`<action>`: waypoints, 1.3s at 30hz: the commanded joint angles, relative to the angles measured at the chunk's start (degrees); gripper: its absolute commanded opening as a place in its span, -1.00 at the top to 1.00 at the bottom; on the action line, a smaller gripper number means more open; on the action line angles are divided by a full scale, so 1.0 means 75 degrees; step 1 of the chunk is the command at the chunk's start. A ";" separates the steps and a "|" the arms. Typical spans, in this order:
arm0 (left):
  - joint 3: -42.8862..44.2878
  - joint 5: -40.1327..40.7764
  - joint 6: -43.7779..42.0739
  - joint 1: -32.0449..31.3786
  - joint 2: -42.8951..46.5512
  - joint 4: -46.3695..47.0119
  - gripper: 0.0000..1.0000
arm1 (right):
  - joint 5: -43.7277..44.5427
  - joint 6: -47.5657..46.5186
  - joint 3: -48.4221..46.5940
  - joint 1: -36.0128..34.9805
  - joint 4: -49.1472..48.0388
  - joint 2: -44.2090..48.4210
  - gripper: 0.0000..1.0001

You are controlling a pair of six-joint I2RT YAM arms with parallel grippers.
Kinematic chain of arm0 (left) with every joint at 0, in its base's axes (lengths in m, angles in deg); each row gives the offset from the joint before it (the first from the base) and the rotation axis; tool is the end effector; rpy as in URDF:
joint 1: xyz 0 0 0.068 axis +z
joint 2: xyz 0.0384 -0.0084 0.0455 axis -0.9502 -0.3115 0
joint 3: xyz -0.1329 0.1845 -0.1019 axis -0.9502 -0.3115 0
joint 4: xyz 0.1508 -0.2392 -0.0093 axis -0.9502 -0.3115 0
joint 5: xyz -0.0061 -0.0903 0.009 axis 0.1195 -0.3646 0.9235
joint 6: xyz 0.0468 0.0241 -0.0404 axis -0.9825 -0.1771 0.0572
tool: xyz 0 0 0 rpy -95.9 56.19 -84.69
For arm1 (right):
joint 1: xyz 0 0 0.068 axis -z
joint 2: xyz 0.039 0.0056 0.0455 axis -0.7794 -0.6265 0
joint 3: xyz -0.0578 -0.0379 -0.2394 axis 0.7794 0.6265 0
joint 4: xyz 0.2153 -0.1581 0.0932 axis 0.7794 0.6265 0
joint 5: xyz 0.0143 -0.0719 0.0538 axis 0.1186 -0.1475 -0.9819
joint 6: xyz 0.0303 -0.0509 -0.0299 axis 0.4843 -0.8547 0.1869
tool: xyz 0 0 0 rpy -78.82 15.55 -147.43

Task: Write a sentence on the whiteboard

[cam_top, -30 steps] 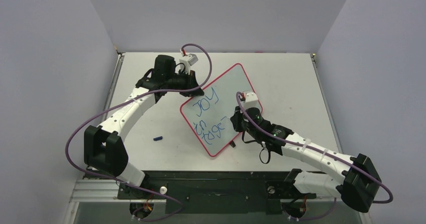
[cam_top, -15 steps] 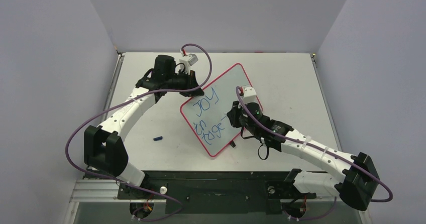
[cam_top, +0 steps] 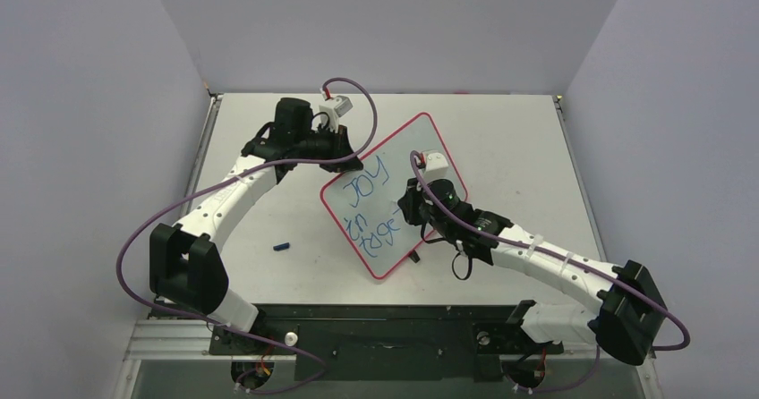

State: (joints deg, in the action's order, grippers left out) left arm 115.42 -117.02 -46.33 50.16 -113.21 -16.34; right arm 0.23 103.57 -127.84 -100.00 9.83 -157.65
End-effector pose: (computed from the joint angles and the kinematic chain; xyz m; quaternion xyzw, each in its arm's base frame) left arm 0.3416 -0.1688 0.2843 0.2255 0.8319 -0.3785 0.3374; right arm 0.2145 0.2321 0.2295 -0.1166 0.8506 0.2594 0.4422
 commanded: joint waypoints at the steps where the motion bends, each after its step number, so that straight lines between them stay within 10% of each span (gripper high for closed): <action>1: 0.0163 0.0152 -0.0376 -0.0002 0.0156 0.0312 1.00 | -0.0072 0.0065 0.0079 -0.0045 -0.0421 -0.0044 1.00; 39: 0.0166 0.0139 -0.0375 -0.0003 0.0169 0.0327 1.00 | 0.0702 0.0853 0.2136 -0.0653 -0.0343 0.0943 1.00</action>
State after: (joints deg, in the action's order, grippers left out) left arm 115.38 -116.21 -46.83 50.20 -113.21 -16.71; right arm 4.52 108.55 -113.74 -104.51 5.02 -150.74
